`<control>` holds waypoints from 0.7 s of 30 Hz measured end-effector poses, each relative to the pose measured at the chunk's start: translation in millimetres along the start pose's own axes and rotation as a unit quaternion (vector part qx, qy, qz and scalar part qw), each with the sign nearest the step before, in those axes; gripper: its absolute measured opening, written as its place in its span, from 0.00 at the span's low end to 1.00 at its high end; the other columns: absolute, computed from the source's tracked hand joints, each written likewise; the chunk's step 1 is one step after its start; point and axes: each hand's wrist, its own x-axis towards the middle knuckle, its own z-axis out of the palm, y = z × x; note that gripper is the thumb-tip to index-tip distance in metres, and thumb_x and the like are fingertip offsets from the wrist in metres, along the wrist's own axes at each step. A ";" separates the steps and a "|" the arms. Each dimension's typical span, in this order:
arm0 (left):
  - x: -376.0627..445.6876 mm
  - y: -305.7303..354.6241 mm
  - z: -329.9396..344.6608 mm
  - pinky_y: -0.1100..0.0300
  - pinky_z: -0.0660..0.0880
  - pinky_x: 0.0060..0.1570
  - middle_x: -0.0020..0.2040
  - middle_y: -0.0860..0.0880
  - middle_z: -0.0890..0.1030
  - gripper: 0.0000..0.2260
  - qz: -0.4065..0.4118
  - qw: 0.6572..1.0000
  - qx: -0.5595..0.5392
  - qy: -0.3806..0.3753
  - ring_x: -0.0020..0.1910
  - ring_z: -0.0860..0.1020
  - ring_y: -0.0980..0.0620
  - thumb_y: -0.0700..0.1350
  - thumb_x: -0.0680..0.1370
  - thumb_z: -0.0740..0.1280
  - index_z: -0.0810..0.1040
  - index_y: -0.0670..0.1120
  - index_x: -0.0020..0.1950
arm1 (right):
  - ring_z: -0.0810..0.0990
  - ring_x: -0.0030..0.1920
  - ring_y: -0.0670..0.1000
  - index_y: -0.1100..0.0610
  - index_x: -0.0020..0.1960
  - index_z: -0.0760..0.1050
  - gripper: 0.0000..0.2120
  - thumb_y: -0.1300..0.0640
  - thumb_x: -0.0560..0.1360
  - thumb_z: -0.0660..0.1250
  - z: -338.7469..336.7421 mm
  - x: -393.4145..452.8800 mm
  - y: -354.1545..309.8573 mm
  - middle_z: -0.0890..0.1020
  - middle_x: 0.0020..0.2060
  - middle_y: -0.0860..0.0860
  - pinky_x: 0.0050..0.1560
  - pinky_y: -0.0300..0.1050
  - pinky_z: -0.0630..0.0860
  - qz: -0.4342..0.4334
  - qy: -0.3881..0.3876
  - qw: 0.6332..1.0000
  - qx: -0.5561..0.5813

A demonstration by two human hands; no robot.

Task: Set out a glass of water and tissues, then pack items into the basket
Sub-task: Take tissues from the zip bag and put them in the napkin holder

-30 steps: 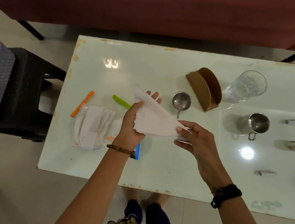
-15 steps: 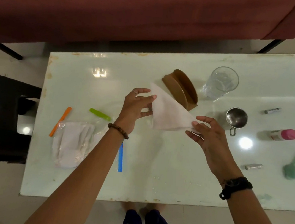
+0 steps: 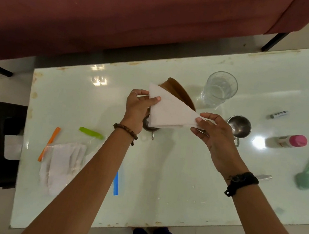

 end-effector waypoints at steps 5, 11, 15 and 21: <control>36.0 22.6 29.9 0.54 0.74 0.60 0.60 0.43 0.76 0.09 0.051 0.974 0.211 0.066 0.58 0.74 0.45 0.38 0.72 0.71 0.71 0.46 0.43 | 0.82 0.40 0.47 0.63 0.46 0.75 0.03 0.67 0.74 0.66 8.9 22.4 -0.4 0.81 0.42 0.54 0.40 0.32 0.79 0.001 0.041 0.998 0.037; 66.2 34.5 53.3 0.57 0.74 0.55 0.57 0.41 0.78 0.08 0.054 0.942 0.328 0.051 0.57 0.76 0.44 0.37 0.71 0.72 0.77 0.41 0.47 | 0.81 0.37 0.50 0.64 0.43 0.77 0.04 0.71 0.72 0.66 16.4 48.0 8.4 0.80 0.41 0.57 0.40 0.33 0.80 0.038 0.116 0.990 0.064; 77.5 30.6 59.0 0.56 0.75 0.52 0.44 0.44 0.78 0.11 0.003 0.943 0.330 0.048 0.49 0.76 0.45 0.38 0.71 0.71 0.76 0.39 0.52 | 0.82 0.33 0.50 0.66 0.47 0.76 0.05 0.70 0.72 0.66 17.8 61.9 19.5 0.81 0.46 0.62 0.43 0.38 0.81 0.060 0.152 0.986 0.033; 75.1 21.2 60.1 0.55 0.77 0.53 0.55 0.38 0.79 0.13 -0.033 0.980 0.178 0.087 0.51 0.78 0.43 0.41 0.75 0.68 0.75 0.36 0.56 | 0.81 0.31 0.53 0.65 0.42 0.75 0.02 0.66 0.72 0.67 15.3 66.9 29.1 0.82 0.44 0.62 0.47 0.49 0.82 0.035 0.167 0.981 -0.090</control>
